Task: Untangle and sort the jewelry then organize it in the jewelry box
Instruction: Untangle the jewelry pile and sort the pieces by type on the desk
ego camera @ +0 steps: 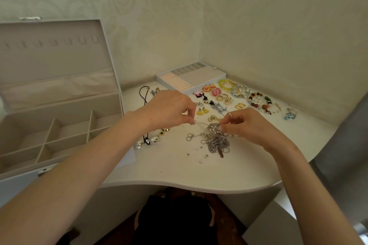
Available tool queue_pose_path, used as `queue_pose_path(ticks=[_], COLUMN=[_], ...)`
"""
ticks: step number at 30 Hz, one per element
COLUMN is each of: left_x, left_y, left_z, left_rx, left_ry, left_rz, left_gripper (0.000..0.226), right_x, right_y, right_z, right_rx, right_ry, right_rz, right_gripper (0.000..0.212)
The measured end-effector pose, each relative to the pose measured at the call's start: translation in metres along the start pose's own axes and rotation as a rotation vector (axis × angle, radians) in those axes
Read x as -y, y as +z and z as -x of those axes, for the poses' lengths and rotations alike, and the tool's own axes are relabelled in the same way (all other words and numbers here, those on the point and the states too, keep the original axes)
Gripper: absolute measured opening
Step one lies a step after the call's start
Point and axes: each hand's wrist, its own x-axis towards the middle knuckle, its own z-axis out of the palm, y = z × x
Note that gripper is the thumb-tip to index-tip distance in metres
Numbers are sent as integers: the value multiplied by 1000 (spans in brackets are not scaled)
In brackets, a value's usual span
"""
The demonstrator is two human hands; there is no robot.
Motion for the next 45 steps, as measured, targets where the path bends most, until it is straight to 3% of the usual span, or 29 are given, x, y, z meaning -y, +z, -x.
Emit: queue_pose_path(ticks=[4,11,18,23,28,32,39,42,45], left_x=[1,-5,-9,-7,-7,-11,-18,-22,-28], left_y=[8,12,4,3,5,14,22,21,24], left_z=[-1,-3,-2,4,11,14,12,8,2], left_rx=[69,18,-35,122,328,358,385,335,146], left_ry=[14,-27,-58,-4,45,62,90,86,78], left_rz=[-6,367,564,629,613,583,529,444,419], left_gripper=[15,12,11,10,8,6,9,23,23], right_x=[0,0,-5,-5,-5,-5,-13,-15,-11], right_y=[0,0,-6,-7,-20,-29,-21,-19,-18], right_z=[2,2,1,5,15,23,27,27,26], right_rx=[-33,-101,-6,123,227,194,94,60,-31], right_ry=[-22,-58,-20,-7,18,37,211,222,170], right_rz=[-50,-107,-4,62,-100,-210,24,109,246], right_gripper=[8,7,6,10,23,35,21,18,14])
